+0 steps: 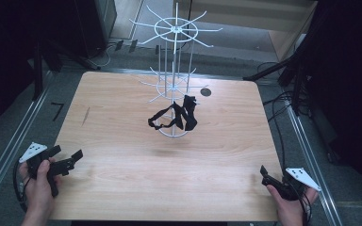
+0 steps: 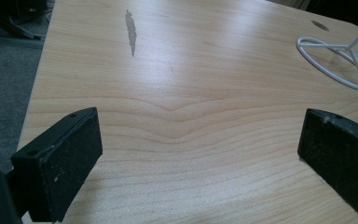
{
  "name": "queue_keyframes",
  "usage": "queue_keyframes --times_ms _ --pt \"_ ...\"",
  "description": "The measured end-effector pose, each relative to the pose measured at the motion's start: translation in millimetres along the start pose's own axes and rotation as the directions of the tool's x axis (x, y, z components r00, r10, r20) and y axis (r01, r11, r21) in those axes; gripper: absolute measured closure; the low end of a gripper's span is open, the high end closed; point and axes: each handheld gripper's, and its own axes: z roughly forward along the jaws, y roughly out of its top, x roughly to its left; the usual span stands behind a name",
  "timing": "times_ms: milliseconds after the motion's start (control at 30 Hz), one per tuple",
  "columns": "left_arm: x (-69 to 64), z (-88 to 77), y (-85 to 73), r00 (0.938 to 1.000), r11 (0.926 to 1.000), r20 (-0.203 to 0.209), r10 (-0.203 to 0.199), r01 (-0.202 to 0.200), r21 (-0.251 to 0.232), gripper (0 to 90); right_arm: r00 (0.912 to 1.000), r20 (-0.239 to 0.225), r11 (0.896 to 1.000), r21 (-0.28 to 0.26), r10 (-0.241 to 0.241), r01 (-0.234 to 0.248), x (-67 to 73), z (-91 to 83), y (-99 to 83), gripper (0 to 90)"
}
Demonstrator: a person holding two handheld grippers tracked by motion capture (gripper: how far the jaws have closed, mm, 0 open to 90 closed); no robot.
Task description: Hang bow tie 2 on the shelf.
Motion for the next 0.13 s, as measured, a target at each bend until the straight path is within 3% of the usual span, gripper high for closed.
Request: queue_keyframes --times_ms 133 --pt "0.3 0.3 0.1 1.0 1.0 0.002 -0.002 0.002 0.003 0.2 1.0 0.008 1.0 0.007 -0.002 0.002 1.5 0.9 0.5 14.8"
